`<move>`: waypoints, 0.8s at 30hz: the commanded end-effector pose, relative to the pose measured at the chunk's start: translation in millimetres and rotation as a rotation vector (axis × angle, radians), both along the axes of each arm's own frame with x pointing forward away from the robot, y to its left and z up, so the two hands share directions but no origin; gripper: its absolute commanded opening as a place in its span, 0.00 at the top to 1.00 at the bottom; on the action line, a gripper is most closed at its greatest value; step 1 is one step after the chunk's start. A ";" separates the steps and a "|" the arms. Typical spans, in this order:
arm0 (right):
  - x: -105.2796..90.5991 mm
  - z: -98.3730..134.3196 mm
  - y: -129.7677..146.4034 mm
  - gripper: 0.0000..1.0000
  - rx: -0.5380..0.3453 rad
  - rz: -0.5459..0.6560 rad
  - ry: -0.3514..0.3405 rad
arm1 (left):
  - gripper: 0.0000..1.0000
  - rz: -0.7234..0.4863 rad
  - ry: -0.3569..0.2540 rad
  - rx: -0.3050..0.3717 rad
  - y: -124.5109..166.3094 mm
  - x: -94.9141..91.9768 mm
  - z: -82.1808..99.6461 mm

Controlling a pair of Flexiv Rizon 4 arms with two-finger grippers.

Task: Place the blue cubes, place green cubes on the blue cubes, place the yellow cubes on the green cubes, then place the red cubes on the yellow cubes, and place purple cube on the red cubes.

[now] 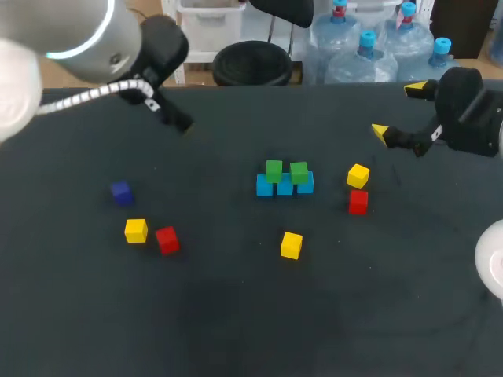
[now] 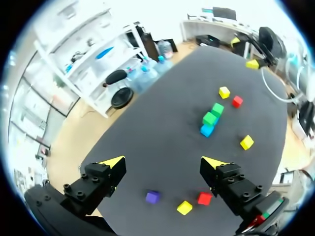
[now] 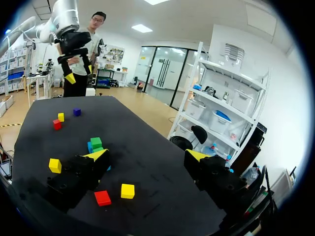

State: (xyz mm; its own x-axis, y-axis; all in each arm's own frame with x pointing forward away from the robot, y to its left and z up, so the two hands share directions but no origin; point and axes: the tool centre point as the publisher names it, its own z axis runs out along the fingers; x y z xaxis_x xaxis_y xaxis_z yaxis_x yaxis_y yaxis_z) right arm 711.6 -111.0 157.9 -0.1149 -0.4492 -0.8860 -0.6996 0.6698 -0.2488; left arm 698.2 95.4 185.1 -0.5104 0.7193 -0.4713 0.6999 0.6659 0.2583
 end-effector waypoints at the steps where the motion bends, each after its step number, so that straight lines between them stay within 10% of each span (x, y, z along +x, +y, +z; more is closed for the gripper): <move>1: 0.2 0.2 -0.8 0.00 0.003 0.003 0.001 | 0.00 0.007 -0.150 -0.100 8.8 -7.2 -8.9; 24: -2.0 17.9 8.8 0.00 -0.017 0.036 -0.020 | 0.00 0.063 -0.144 -0.137 12.5 -9.9 -6.8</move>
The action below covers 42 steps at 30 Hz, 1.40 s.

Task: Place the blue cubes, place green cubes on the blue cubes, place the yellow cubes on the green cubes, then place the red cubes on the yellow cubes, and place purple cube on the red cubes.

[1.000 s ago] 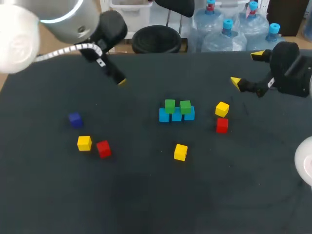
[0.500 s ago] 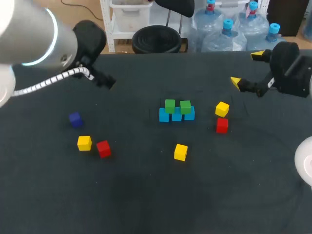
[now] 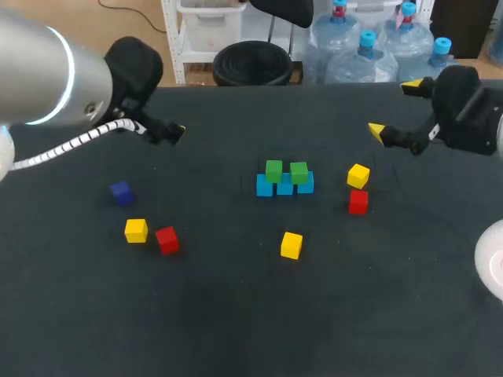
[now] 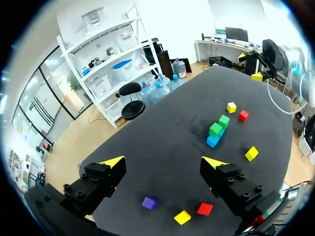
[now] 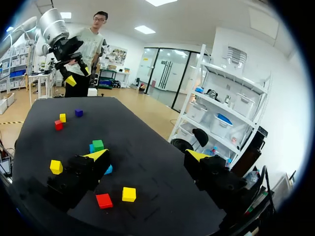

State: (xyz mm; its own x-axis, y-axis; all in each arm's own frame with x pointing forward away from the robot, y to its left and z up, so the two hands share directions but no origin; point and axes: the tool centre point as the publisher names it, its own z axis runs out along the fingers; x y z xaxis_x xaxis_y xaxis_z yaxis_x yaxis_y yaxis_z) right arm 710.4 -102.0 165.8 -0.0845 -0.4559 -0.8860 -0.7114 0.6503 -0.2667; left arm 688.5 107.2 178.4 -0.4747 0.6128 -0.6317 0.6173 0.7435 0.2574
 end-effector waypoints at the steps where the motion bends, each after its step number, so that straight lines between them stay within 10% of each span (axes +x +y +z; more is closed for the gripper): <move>1: -1.4 13.8 0.7 0.00 -0.025 0.020 0.004 | 0.00 -0.002 -0.001 -0.002 0.8 -0.1 -0.1; 24: 26.9 41.0 4.3 0.00 -0.455 0.425 0.431 | 0.00 -0.002 -0.001 -0.002 0.8 -0.1 -0.1; 42: 26.0 4.8 8.1 0.00 -0.530 0.462 0.523 | 0.00 -0.002 -0.001 -0.002 0.8 -0.1 -0.1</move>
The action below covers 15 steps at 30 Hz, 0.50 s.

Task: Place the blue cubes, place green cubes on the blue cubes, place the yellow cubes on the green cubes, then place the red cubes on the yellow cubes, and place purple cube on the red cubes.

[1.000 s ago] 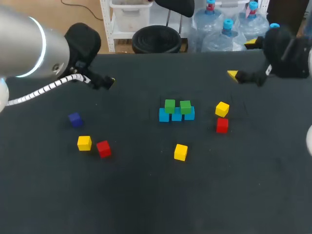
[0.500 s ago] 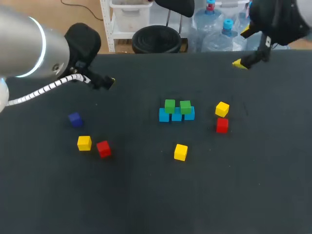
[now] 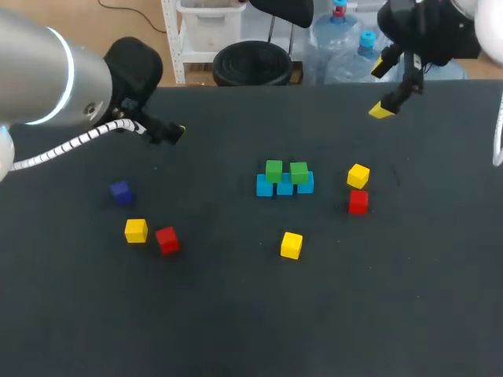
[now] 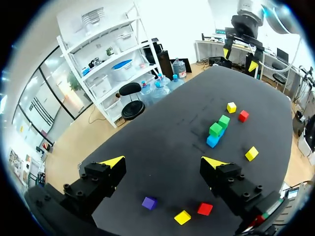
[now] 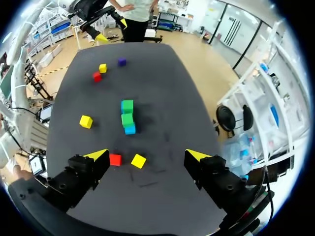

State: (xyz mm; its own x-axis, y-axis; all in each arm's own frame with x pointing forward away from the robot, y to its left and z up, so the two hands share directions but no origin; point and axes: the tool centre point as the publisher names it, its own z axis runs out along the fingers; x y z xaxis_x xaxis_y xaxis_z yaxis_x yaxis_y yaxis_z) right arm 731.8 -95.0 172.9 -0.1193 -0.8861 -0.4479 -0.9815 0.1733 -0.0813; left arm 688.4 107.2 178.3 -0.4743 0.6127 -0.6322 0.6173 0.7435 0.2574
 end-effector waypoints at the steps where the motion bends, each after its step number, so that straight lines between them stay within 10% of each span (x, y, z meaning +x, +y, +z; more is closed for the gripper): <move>1: 4.2 -3.3 1.4 0.00 0.008 0.023 0.063 | 0.00 -0.002 -0.001 -0.001 0.7 -0.1 0.0; 15: 1.5 -29.9 -0.8 0.00 0.066 -0.055 0.118 | 0.00 -0.002 -0.001 -0.001 0.7 -0.1 0.0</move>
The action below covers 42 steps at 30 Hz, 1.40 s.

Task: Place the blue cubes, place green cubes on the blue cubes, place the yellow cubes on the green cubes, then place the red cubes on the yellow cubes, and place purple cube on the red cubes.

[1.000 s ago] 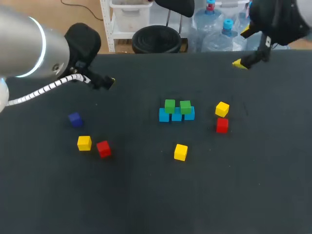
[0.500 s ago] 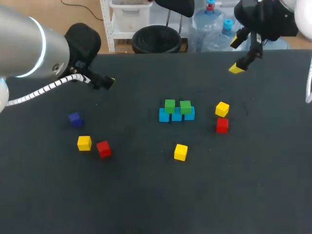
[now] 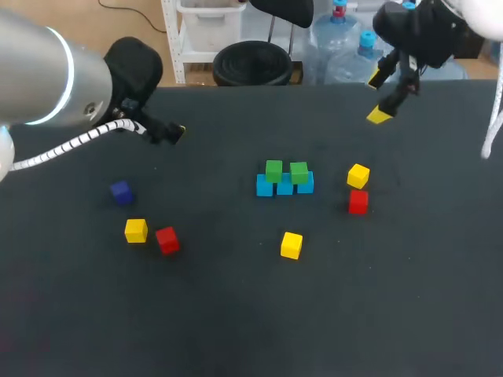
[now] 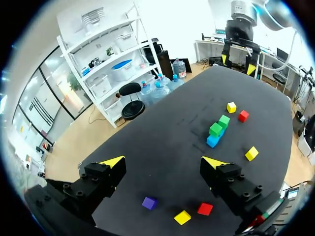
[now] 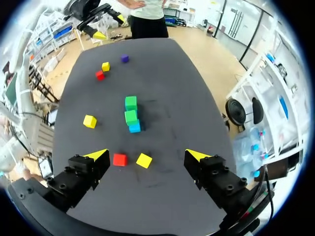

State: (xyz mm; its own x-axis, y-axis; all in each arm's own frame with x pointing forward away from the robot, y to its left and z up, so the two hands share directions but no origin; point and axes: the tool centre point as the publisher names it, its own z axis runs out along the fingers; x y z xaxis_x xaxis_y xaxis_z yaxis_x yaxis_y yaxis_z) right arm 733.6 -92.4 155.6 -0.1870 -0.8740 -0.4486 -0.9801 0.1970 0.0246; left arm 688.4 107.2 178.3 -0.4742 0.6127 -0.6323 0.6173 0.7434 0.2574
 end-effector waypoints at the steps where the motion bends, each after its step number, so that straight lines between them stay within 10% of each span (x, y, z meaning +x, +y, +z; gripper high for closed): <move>1: 0.0 -17.0 -3.5 0.00 0.062 -0.054 0.021 | 0.00 -0.002 -0.001 -0.001 0.7 -0.1 0.0; 20: 8.5 -68.2 18.3 0.00 -0.159 -0.029 0.161 | 0.00 -0.002 -0.001 -0.001 0.7 -0.1 0.0; 42: 2.0 -103.1 -0.1 0.00 -0.202 -0.191 0.213 | 0.00 -0.002 -0.001 -0.001 0.7 -0.1 0.0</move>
State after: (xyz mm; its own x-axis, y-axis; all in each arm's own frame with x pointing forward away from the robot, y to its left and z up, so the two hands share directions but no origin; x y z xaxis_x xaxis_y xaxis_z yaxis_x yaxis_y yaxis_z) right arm 744.4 -89.8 52.6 -0.4196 -0.8880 -0.1881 -0.9036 0.3888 0.1800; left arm 688.4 107.2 178.3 -0.4742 0.6126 -0.6323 0.6173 0.7434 0.2573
